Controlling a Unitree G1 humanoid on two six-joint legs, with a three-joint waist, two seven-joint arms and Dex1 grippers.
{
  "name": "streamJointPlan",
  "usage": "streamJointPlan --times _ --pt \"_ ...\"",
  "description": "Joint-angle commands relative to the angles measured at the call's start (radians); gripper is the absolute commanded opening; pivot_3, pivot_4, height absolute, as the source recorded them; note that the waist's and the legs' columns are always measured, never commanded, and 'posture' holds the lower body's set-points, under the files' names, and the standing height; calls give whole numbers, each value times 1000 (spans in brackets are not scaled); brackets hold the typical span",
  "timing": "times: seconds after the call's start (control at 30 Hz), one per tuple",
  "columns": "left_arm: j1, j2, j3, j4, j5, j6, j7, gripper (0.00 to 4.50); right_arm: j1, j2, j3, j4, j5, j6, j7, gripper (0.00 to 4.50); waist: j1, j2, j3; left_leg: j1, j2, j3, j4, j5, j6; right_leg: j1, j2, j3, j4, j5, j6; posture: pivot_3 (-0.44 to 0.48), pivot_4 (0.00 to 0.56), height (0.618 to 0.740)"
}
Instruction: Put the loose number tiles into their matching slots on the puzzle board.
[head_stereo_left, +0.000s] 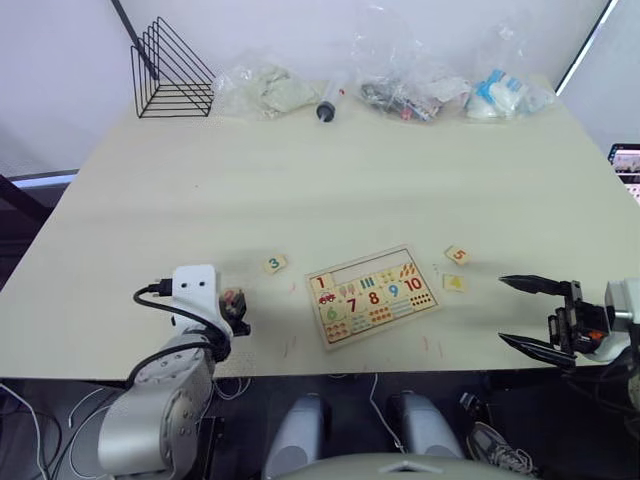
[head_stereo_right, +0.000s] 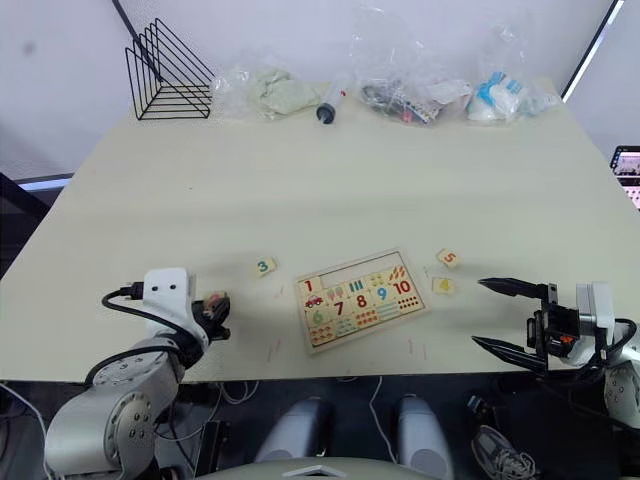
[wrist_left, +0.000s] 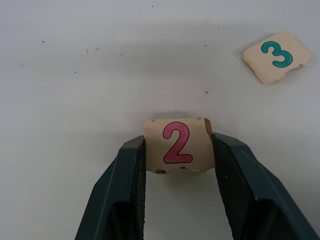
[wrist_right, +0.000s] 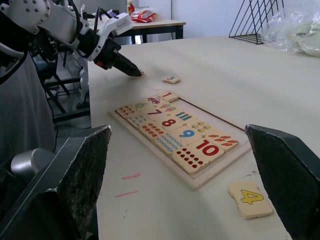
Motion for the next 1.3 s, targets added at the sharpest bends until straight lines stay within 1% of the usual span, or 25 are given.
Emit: streamJointPlan --times 0.03,0.07,0.1,0.13,0.2,0.27,0.33,0.4,0.5,0.53,0.6,0.67,0.7,0.73,0.8,0.87,0.9,0.97,1.0,1.07,1.13,1.3 --pt "26 5 -12 -38 0 -34 -11 1448 -16 -19 -11 -26 10 2 5 4500 -1 0 0 0 0 0 0 0 0 0 0 0 0 0 0 0 150 740" --pt "31 9 -16 -35 -4 -41 -19 1448 -19 -20 -11 -23 7 1 5 4500 -2 0 0 0 0 0 0 0 0 0 0 0 0 0 0 0 150 740" --pt "35 11 -18 -34 -8 -47 -26 2475 -23 -20 -11 -20 5 0 4 4500 -2 0 0 0 0 0 0 0 0 0 0 0 0 0 0 0 150 740" --pt "38 11 -18 -34 -9 -51 -28 2879 -26 -20 -10 -20 3 0 2 4500 -2 0 0 0 0 0 0 0 0 0 0 0 0 0 0 0 150 740" --pt "47 18 -18 -37 -14 -59 -42 3899 -28 -19 -10 -25 1 1 -2 4500 -1 0 0 0 0 0 0 0 0 0 0 0 0 0 0 0 150 740" --pt "49 22 -3 -45 -23 -61 -59 4401 -29 -18 -10 -28 0 0 -7 4500 -1 0 0 0 0 0 0 0 0 0 0 0 0 0 0 0 150 740" --pt "48 49 9 -51 -31 -73 -87 4401 -28 -15 -9 -33 -2 0 -11 4500 -1 0 0 0 0 0 0 0 0 0 0 0 0 0 0 0 150 740" --pt "42 89 55 -60 -58 -92 -143 4401 -24 -10 -6 -42 -5 -1 -19 4500 -2 0 0 0 0 0 0 0 0 0 0 0 0 0 0 0 150 740" --pt "49 193 113 -48 -103 -171 -257 4401 -18 0 0 -52 -9 -5 -31 4500 -3 0 0 0 1 0 0 0 0 0 1 0 0 0 0 0 150 740" --pt "47 243 131 -20 -116 -212 -303 4401 -17 3 1 -54 -11 -8 -34 4500 -3 0 0 0 1 0 0 0 0 0 1 -1 0 0 -1 0 150 740" --pt "23 300 173 40 -158 -275 -382 4401 -18 8 4 -57 -13 -10 -42 4500 -2 0 0 0 1 0 -1 0 0 0 0 -1 0 0 -1 0 150 740" --pt "17 380 192 118 -198 -372 -490 4401 -22 8 5 -61 -11 -8 -48 4500 0 0 0 0 1 0 0 0 0 0 0 -1 0 -1 -2 0 150 740" --pt "15 406 202 154 -217 -412 -535 4401 -25 9 4 -61 -11 -8 -50 4500 -1 0 0 0 1 1 0 0 0 0 0 0 0 -1 -2 0 150 740" --pt "20 453 201 210 -230 -494 -615 4401 -28 7 2 -58 -10 -9 -50 4500 -2 1 0 0 1 2 0 0 0 0 0 0 -1 -1 -2 0 150 740" --pt "18 517 201 313 -245 -615 -725 4401 -33 5 0 -54 -10 -10 -50 4500 -3 1 0 0 1 2 -1 0 0 0 0 0 -1 -1 -2 0 150 740" --pt "5 553 203 398 -260 -698 -796 4401 -36 6 1 -53 -12 -11 -51 4500 -4 1 0 0 2 3 -1 0 0 -1 0 0 -1 -1 -2 0 150 740" --pt "0 584 197 453 -277 -763 -883 4401 -34 8 2 -55 -13 -13 -52 4500 -4 1 1 0 2 3 -1 0 0 -1 0 0 -1 -1 -2 0 150 740" --pt "-16 645 186 559 -319 -837 -1042 4401 -32 13 4 -57 -14 -17 -56 4500 -4 1 1 0 2 4 -1 0 0 -1 0 -1 -1 -1 -2 0 150 740" --pt "-30 680 172 630 -310 -908 -1113 4401 -31 16 5 -59 -14 -19 -58 4500 -4 1 1 0 2 5 -1 0 0 -1 0 -1 -1 -2 -3 0 150 740" --pt "-68 720 156 743 -304 -993 -1194 4401 -30 20 7 -60 -15 -25 -62 4500 -3 1 1 0 2 5 -1 0 0 -1 0 -1 -1 -2 -3 0 150 740" --pt "-96 760 123 850 -268 -1127 -1284 4401 -28 24 8 -59 -16 -32 -65 4500 -4 2 1 0 2 5 -1 0 0 -1 1 -1 -1 -2 -3 0 150 740" --pt "-151 822 53 1071 -226 -1369 -1476 4401 -20 30 6 -53 -19 -52 -69 4500 -6 2 1 -1 2 7 -2 0 0 -2 0 0 -1 0 -1 0 150 740"
